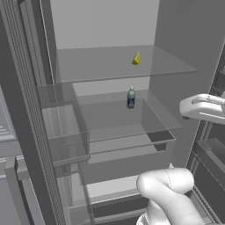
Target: Grab a lemon wedge from the fridge and one ice cube from the ice bowl, and put them in the glass of lemonade.
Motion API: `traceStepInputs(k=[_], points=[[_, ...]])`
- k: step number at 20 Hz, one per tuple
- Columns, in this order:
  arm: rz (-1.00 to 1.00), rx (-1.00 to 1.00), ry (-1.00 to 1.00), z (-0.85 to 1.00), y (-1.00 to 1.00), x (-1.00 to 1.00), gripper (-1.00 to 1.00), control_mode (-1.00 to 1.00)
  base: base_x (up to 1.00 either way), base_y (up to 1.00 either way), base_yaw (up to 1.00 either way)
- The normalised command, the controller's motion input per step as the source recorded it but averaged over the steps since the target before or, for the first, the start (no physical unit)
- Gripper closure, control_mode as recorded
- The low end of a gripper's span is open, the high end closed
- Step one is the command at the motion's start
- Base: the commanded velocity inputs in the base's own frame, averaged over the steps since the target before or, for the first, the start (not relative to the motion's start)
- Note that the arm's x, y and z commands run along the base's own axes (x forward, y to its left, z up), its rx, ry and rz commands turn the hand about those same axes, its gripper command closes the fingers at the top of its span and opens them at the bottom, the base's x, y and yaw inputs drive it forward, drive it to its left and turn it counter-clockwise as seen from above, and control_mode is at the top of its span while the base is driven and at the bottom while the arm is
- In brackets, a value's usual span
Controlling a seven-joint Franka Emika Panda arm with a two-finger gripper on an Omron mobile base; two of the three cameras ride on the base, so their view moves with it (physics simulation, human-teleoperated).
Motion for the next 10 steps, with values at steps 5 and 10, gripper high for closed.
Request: traceStepInputs(k=[5, 10], points=[[0.0, -0.09, -0.3, 0.6, 0.0, -0.04, -1.0, -1.0, 0.0, 0.0, 0.0], [0.04, -0.09, -0.24, 0.61, -0.01, 0.35, -1.0, -1.0, 0.0, 0.0, 0.0]])
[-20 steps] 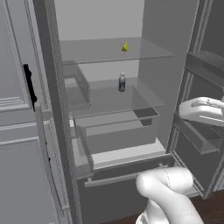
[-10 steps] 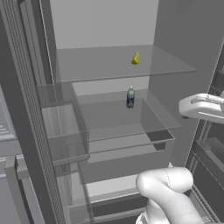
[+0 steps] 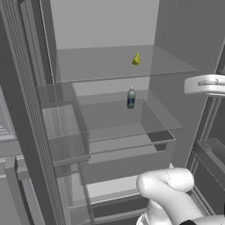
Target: Grab a lemon wedge from the fridge and one ice cube from the ice bowl, and put them in the glass of lemonade.
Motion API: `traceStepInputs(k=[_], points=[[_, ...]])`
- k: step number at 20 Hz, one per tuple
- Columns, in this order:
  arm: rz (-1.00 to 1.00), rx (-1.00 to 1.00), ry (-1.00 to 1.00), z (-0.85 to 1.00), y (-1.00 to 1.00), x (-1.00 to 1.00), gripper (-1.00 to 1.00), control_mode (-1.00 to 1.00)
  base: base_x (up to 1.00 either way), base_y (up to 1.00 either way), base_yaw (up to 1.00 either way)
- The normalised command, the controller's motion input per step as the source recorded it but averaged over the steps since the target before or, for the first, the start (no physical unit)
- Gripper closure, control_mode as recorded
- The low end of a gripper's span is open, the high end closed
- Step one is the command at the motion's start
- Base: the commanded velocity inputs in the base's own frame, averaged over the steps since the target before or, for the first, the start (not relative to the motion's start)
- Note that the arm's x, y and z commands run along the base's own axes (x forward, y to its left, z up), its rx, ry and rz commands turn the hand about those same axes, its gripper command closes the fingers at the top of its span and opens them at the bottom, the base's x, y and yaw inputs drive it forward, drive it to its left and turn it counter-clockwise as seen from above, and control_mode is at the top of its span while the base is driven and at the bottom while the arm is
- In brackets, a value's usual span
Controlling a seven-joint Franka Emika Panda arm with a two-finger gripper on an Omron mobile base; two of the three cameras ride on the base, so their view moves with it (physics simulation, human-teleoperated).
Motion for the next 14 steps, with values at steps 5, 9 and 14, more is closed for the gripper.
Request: traceStepInputs(k=[5, 9, 14], points=[[0.11, 0.0, 0.0, 0.0, -0.28, 0.93, -1.0, -1.0, 0.0, 0.0, 0.0], [0.0, -0.05, 0.0, 0.0, 0.03, 1.0, -1.0, -1.0, 0.0, 0.0, 0.0], [0.0, -0.09, 0.17, -0.14, 0.29, 0.91, -1.0, -1.0, 0.0, 0.0, 0.0]])
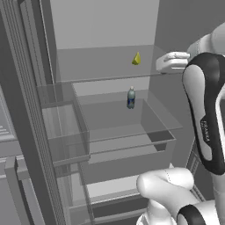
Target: Grab a lemon wedge from the fridge and one ice cube from the ice bowl, and put them in the glass of lemonade.
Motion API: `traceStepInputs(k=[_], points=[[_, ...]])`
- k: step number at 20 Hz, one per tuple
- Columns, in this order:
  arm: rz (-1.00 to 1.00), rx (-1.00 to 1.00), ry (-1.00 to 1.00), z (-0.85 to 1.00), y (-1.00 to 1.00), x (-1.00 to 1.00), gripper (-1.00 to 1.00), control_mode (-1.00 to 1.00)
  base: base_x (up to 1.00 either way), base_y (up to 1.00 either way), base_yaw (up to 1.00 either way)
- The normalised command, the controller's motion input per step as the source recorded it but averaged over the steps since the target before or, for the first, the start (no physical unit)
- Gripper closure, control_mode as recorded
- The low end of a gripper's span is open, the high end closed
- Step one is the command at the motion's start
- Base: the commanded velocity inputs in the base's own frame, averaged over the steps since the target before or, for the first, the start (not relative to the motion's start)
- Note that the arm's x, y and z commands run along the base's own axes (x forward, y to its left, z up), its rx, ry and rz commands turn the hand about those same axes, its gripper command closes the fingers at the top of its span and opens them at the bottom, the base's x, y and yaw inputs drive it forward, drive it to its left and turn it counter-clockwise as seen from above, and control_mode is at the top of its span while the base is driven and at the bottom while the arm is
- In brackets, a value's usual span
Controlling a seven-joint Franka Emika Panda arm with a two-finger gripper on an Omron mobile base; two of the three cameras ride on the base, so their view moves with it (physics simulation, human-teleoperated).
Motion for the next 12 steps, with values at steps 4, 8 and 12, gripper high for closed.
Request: traceStepInputs(k=[4, 8, 12], points=[[0.0, -0.13, 0.08, -0.3, 0.32, 1.0, -1.0, -1.0, 0.0, 0.0, 0.0], [0.0, -0.05, 0.06, 0.0, 0.11, 0.69, -1.0, -1.0, 0.0, 0.0, 0.0], [-0.04, 0.0, 0.0, -0.01, 0.0, 0.66, -1.0, -1.0, 0.0, 0.0, 0.0]])
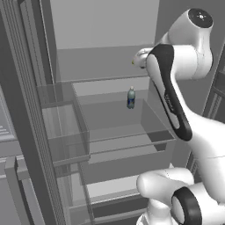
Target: Grab a lemon wedge from the fridge and one ice cube from the ice bowl, and put them in the glass of lemonade.
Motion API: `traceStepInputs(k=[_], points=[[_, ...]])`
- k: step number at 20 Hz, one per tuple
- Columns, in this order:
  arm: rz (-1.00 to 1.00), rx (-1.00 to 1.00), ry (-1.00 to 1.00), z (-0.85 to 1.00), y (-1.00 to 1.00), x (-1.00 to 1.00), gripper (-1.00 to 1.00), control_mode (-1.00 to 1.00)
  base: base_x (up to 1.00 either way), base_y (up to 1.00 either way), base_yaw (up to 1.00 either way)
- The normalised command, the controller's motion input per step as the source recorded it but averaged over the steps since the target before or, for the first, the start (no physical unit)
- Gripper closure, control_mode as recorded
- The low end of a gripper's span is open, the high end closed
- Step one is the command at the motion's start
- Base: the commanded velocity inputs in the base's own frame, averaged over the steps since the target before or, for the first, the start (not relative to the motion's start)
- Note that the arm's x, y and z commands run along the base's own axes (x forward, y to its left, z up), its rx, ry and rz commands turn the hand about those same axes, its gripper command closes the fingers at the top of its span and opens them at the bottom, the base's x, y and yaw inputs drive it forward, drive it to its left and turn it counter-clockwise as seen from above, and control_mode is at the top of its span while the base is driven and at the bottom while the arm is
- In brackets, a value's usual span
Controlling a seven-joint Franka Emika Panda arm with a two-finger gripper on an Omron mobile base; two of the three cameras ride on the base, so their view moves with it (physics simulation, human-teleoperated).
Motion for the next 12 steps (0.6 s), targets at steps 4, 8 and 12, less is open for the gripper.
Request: traceStepInputs(k=[4, 8, 12], points=[[-0.17, 0.0, 0.0, -0.06, -0.03, 0.65, -1.0, -1.0, 0.0, 0.0, 0.0], [-0.19, 0.01, 0.0, -0.07, -0.05, 0.7, -1.0, -1.0, 0.0, 0.0, 0.0], [-0.1, 0.04, 0.06, 0.0, -0.17, 0.61, -1.0, -1.0, 0.0, 0.0, 0.0]])
